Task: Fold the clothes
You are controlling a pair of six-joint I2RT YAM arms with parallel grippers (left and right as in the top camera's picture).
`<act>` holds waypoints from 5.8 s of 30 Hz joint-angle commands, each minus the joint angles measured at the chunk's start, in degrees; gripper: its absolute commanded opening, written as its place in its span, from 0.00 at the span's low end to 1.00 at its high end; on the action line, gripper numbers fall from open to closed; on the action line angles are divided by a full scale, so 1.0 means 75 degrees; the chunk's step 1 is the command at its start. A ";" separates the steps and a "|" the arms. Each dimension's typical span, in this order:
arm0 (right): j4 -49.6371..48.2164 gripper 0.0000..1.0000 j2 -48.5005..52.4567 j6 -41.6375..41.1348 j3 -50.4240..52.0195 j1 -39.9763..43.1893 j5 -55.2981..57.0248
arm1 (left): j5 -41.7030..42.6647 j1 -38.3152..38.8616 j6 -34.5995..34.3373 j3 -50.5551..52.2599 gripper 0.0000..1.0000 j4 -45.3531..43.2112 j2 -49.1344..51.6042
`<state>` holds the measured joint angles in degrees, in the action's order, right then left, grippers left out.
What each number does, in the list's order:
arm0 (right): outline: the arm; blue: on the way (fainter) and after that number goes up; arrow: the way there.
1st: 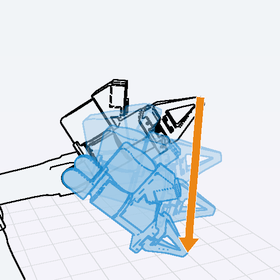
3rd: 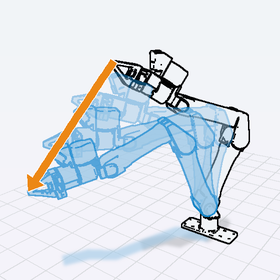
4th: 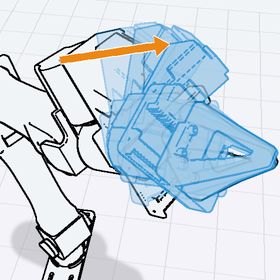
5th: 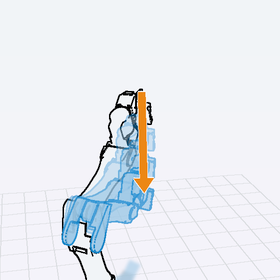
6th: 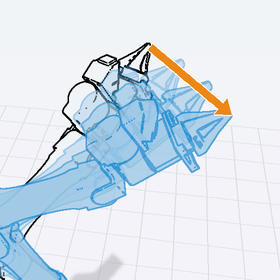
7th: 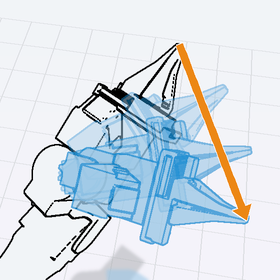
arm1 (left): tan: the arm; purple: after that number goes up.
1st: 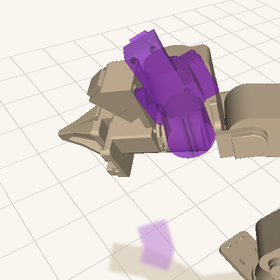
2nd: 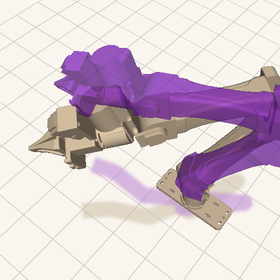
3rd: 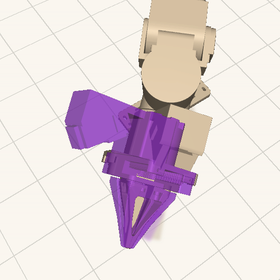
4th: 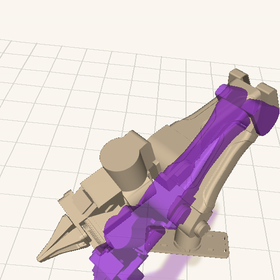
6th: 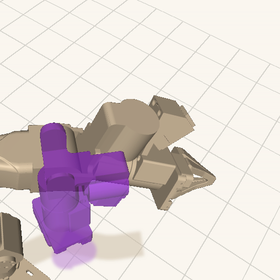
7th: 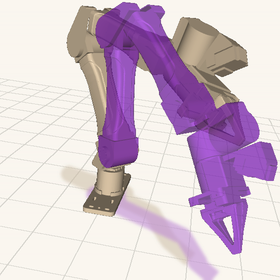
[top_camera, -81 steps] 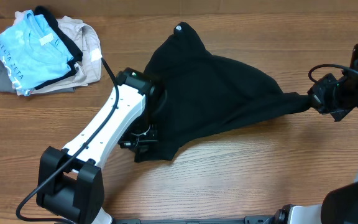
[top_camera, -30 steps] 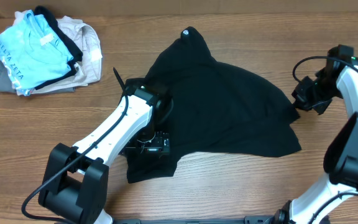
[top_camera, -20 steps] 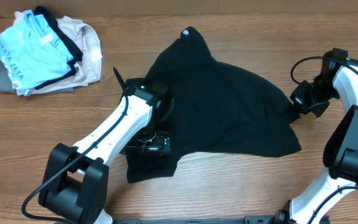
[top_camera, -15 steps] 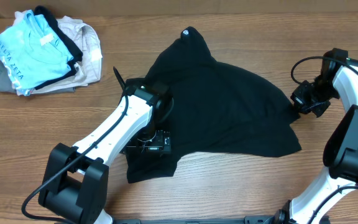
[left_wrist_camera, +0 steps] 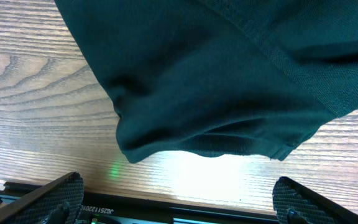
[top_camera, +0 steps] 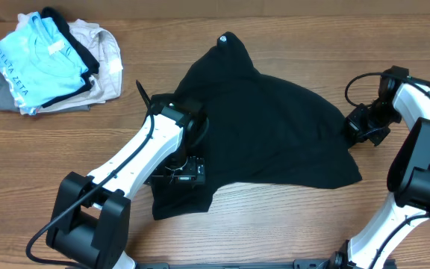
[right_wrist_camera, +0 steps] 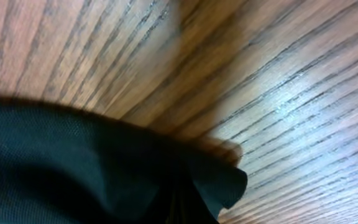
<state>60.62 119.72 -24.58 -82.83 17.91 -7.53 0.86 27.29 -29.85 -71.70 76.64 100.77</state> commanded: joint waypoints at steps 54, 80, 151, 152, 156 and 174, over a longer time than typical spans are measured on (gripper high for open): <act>-0.0242 0.04 -0.1775 -0.0096 0.0551 -0.0041 -0.0297 | 0.0032 0.0023 0.0032 0.0050 1.00 -0.0659 -0.0038; -0.2378 0.04 -0.1746 -0.0562 0.2413 -0.0079 -0.0309 | 0.0032 0.0023 0.0032 0.0050 1.00 -0.0606 -0.0038; -0.1422 0.70 -0.0731 -0.0548 0.0662 0.0280 0.0157 | 0.0029 0.0015 0.0207 0.0050 1.00 -0.0848 -0.0038; -0.1562 0.68 -0.0731 -0.0551 0.0766 0.0280 0.0157 | 0.0032 0.0015 0.0207 0.0050 1.00 -0.0836 -0.0038; -0.1795 0.65 -0.0731 -0.0522 0.0799 0.0277 0.0160 | 0.0029 0.0015 0.0210 0.0050 1.00 -0.0799 -0.0038; -0.2328 0.20 -0.0265 -0.0323 0.0801 0.0265 0.0169 | 0.0029 0.0015 0.0207 0.0050 1.00 -0.0804 -0.0038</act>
<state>43.40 116.14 -26.72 -77.14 19.79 -6.59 0.86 27.29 -29.43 -71.59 70.52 100.77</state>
